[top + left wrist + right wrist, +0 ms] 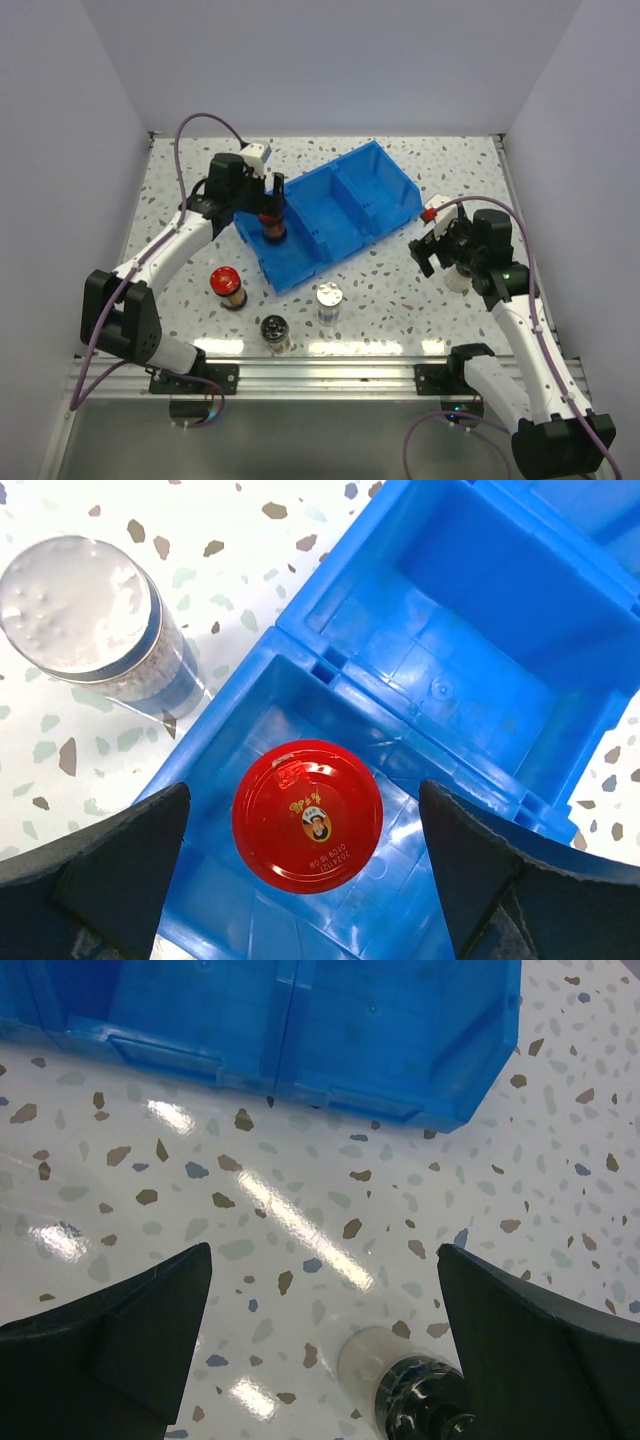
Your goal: Organize the condiment bottles
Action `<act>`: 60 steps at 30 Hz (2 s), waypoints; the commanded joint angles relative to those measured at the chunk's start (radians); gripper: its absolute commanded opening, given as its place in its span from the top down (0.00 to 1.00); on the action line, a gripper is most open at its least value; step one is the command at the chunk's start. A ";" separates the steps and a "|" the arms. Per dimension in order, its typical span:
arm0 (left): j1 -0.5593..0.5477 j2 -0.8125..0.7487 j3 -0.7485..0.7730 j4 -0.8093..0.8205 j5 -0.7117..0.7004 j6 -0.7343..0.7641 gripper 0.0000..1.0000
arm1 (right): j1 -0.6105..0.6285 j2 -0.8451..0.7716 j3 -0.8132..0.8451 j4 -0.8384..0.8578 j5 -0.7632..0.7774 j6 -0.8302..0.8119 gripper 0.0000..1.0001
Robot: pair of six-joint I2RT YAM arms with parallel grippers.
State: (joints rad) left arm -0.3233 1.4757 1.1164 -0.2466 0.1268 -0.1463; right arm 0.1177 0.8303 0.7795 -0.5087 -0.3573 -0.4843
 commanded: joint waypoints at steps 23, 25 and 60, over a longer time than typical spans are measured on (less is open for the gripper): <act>0.000 -0.778 -0.234 -0.646 -0.269 -0.659 0.00 | 0.002 -0.011 0.001 0.019 0.009 -0.014 0.01; 0.000 -0.782 -0.240 -0.715 -0.289 -0.690 0.00 | 0.002 -0.010 0.001 0.021 0.011 -0.016 0.01; -0.008 -0.644 -0.388 -0.554 -0.383 -0.547 1.00 | 0.002 -0.008 0.000 0.019 0.018 -0.017 0.01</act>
State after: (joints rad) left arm -0.3298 0.8677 0.6750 -0.8078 -0.2062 -0.7773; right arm 0.1177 0.8307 0.7795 -0.5087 -0.3500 -0.4911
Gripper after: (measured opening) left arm 0.743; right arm 0.986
